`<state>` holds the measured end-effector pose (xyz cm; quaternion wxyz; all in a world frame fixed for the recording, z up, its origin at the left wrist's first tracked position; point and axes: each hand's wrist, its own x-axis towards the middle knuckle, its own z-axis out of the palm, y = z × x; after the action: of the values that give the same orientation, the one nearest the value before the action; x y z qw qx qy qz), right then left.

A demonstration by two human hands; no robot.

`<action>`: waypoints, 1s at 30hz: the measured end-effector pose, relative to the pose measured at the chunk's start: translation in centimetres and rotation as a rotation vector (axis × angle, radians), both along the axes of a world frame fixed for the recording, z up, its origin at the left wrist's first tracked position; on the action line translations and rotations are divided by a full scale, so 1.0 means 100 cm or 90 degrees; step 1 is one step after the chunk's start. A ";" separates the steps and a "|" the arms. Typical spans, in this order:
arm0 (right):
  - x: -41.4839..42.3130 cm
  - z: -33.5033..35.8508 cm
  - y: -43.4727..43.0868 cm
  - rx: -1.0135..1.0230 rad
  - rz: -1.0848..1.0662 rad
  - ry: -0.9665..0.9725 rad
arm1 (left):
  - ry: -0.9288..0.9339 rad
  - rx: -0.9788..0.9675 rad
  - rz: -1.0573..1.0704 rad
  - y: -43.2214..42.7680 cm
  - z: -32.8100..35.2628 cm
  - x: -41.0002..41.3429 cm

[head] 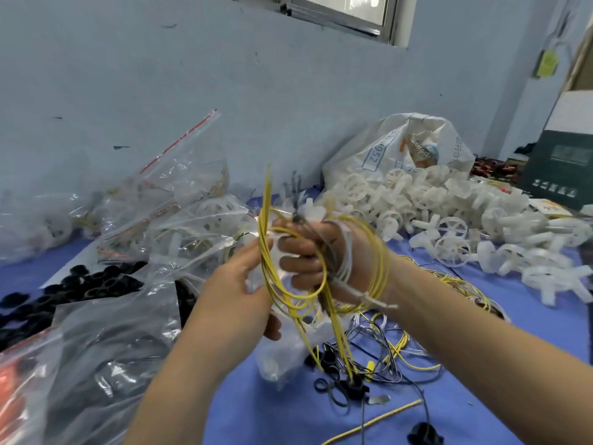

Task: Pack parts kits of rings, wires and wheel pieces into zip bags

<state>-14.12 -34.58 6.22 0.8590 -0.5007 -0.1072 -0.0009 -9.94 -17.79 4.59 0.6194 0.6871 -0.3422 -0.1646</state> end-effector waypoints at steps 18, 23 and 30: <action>-0.062 -0.055 -0.127 -0.135 -0.350 0.360 | -0.113 0.127 0.160 0.026 -0.005 0.037; -0.064 -0.053 -0.126 -0.175 -0.278 0.378 | -0.115 0.161 0.148 0.033 -0.008 0.045; -0.071 -0.053 -0.123 -0.174 -0.213 0.360 | -0.093 0.127 0.152 0.035 -0.009 0.048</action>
<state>-21.24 -46.90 0.88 0.7679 -0.6017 0.2194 0.0116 -5.14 -14.33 3.66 0.5368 0.7912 -0.2839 -0.0726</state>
